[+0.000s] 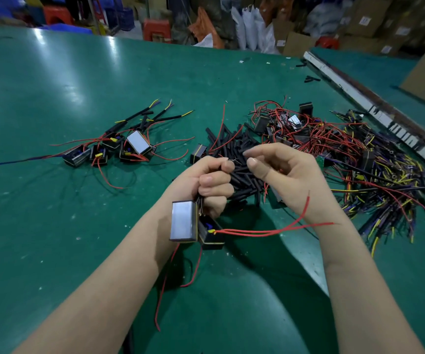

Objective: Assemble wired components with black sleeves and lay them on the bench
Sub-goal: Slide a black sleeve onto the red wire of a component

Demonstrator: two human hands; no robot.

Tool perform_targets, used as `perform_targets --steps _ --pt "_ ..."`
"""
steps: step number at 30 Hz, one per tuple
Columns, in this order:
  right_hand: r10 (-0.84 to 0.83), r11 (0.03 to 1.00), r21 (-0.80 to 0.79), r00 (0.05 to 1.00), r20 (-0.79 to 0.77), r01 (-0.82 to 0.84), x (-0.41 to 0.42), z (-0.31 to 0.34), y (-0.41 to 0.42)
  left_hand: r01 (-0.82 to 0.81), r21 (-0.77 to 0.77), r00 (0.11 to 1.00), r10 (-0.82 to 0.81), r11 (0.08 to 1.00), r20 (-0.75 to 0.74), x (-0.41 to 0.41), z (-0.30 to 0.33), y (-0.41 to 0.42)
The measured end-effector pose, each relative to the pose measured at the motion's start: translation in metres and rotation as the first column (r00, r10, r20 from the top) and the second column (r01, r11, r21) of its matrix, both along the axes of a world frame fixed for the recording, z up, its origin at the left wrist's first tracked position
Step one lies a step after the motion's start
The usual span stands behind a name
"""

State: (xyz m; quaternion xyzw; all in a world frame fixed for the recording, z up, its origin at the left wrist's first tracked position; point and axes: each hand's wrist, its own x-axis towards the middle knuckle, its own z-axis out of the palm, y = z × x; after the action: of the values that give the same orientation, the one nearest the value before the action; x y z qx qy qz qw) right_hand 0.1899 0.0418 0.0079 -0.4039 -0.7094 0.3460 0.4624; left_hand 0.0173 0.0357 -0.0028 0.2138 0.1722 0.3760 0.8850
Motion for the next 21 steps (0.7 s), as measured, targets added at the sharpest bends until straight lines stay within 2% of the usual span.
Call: perform_targets --steps 5,7,8,10,12,13,17,19,21 --pt "-0.039 0.977 0.213 0.995 0.093 0.019 -0.010 -0.006 -0.001 0.112 -0.094 0.980 -0.094 0.989 0.177 -0.004 -0.003 0.000" --pt "-0.063 0.974 0.225 0.990 0.129 0.033 -0.013 -0.007 -0.002 0.110 -0.084 0.985 -0.098 0.990 0.140 -0.003 -0.002 0.001" --pt "-0.083 0.977 0.207 0.986 0.145 0.052 -0.015 -0.008 -0.002 0.078 -0.061 0.995 -0.075 0.995 0.060 -0.002 -0.001 0.001" --pt "-0.119 0.987 0.125 0.977 0.178 0.097 -0.016 -0.009 -0.002 -0.038 0.042 0.983 0.045 0.998 -0.177 0.001 -0.002 0.002" --pt "-0.138 0.990 -0.001 0.969 0.205 0.141 -0.017 -0.009 -0.003 -0.141 0.241 0.881 0.233 0.960 -0.411 0.003 -0.004 0.000" --pt "-0.154 0.983 -0.062 0.964 0.219 0.171 -0.018 -0.008 -0.004 -0.152 0.333 0.820 0.307 0.931 -0.483 0.004 -0.005 -0.001" --pt "-0.152 0.915 -0.346 0.972 0.182 0.208 -0.012 0.000 -0.005 -0.102 0.523 0.681 0.442 0.846 -0.583 0.005 -0.005 -0.006" --pt "-0.078 0.865 -0.479 0.984 0.160 0.147 -0.004 0.004 -0.005 -0.046 0.561 0.655 0.449 0.826 -0.607 0.007 -0.005 -0.007" --pt "-0.051 0.855 -0.506 0.990 0.131 0.111 0.005 0.005 -0.002 -0.006 0.552 0.649 0.423 0.834 -0.632 0.009 -0.007 -0.008"
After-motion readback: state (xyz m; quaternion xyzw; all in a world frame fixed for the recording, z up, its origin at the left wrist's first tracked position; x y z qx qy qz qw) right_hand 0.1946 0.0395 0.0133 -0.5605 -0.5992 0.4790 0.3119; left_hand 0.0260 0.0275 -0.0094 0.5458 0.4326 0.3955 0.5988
